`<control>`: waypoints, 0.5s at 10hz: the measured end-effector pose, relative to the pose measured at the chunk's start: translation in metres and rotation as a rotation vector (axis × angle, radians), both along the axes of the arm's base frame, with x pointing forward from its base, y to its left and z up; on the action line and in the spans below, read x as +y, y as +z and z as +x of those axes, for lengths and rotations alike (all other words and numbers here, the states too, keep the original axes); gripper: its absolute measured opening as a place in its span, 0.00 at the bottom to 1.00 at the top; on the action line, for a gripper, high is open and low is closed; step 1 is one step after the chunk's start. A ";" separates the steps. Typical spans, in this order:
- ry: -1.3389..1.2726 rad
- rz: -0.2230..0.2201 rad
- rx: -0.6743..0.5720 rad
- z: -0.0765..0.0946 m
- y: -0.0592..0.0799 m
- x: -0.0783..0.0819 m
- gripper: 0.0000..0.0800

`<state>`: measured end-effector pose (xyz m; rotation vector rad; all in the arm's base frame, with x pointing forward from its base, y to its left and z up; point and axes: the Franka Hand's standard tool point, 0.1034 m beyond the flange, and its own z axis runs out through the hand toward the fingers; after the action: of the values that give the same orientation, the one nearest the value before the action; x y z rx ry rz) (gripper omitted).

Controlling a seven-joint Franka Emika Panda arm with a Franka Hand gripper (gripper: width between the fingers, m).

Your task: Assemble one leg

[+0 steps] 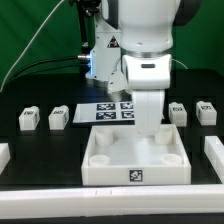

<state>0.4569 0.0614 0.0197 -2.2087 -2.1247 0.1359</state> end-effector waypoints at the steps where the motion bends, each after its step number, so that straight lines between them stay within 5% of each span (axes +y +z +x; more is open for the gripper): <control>1: 0.002 0.005 -0.009 0.007 0.000 0.011 0.08; 5: -0.014 0.014 -0.025 0.020 0.001 0.026 0.08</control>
Offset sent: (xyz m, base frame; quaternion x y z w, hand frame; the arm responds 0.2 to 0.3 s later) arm 0.0163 0.0174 -0.0051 0.0047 -0.0004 0.0182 0.9998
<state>0.4765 0.0874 0.0204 -2.2294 -2.1158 0.0929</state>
